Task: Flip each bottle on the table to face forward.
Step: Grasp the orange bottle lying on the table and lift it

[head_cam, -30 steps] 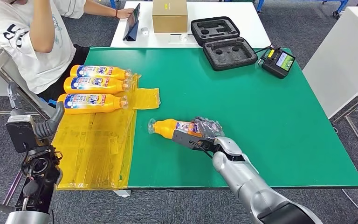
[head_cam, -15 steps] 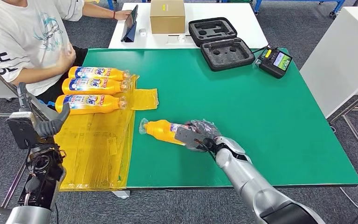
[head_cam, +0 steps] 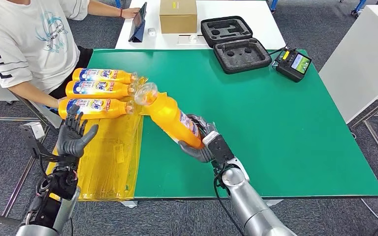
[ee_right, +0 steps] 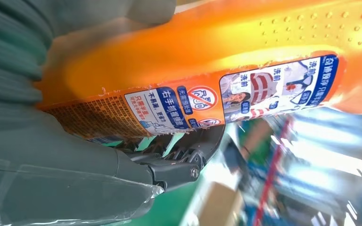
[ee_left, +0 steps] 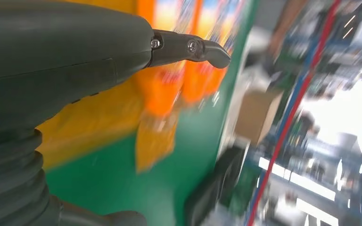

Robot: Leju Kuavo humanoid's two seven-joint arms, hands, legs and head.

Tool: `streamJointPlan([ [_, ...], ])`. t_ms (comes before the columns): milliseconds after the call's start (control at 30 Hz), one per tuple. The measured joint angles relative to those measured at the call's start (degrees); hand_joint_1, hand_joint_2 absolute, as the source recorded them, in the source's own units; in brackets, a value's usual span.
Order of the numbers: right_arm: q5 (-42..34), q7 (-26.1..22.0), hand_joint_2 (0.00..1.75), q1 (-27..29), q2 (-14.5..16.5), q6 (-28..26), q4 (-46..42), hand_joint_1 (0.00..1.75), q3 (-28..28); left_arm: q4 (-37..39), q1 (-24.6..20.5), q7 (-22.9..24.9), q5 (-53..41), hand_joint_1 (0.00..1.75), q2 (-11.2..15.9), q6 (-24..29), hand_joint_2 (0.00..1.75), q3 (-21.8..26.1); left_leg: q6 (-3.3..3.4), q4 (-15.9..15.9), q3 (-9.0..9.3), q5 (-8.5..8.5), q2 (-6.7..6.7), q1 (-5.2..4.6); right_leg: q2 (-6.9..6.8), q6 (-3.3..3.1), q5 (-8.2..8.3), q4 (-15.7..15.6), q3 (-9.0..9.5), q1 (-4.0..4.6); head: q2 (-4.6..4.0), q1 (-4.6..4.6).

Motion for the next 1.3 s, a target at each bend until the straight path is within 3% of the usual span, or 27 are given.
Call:
streamJointPlan([
  [267,-3.0,-0.9,1.75,1.6,0.7,-3.2,-3.9,1.75,-0.1,0.5,1.8,3.9,6.1,0.00,0.2,-7.6,1.75,-1.7,0.00,0.0,-0.08,0.00,-0.05,-0.02,-0.08,0.00,0.00,0.0,-0.06,0.00,0.00,-0.01],
  [533,-3.7,-1.0,1.75,1.7,0.8,-3.4,-4.0,1.75,-0.1,0.4,2.4,4.5,6.5,0.00,0.3,-9.5,1.75,-2.3,0.00,0.0,-0.08,0.00,-0.05,-0.02,-0.07,0.00,0.00,0.0,-0.06,0.00,0.00,-0.02],
  [867,-5.7,-1.0,1.75,2.6,1.0,-3.7,-3.7,1.75,-0.1,-2.4,4.8,5.6,3.8,0.00,0.6,-15.2,1.75,-6.9,0.00,0.0,-0.10,0.00,-0.06,-0.02,-0.08,0.00,0.00,0.0,-0.07,0.01,0.00,-0.01],
  [1300,-5.6,-0.1,1.75,2.7,6.2,-0.9,7.0,1.75,4.8,-11.7,6.1,4.2,-5.2,0.00,0.2,-13.5,1.75,-16.6,0.00,0.0,-0.14,-0.01,-0.07,0.04,-0.07,-0.01,-0.01,0.0,-0.18,0.03,0.00,-0.01],
])
